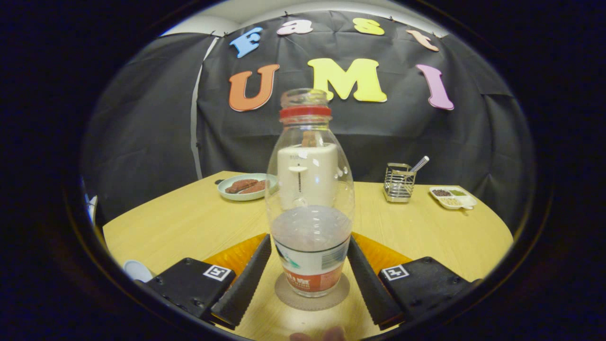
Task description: Take the bottle from table, then pour the juice into the cup, finally place the bottle on the coaster
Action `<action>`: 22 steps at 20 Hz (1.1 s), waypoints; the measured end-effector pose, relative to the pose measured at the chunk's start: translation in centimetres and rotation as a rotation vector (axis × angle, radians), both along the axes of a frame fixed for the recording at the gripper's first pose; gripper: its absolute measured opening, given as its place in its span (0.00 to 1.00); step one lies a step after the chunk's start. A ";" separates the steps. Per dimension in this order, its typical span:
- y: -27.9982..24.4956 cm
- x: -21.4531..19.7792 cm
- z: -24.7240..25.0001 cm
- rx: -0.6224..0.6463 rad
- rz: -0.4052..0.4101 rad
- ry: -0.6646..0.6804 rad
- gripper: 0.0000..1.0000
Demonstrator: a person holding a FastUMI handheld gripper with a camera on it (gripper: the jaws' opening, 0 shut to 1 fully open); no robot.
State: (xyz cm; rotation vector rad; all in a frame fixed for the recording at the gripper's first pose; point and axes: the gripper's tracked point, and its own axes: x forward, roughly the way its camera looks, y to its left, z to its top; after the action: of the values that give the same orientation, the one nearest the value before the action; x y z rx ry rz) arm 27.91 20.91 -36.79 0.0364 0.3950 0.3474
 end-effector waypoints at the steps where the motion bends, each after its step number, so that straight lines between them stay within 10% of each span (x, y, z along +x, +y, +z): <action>1: -0.2 -0.1 0.5 -0.001 -0.004 -0.008 1.00; 22: -6.9 -11.5 28.8 -0.009 -0.169 -0.326 1.00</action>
State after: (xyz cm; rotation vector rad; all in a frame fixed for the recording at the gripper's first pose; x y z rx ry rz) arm 16.40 13.97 -7.97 0.0038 0.0699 0.1799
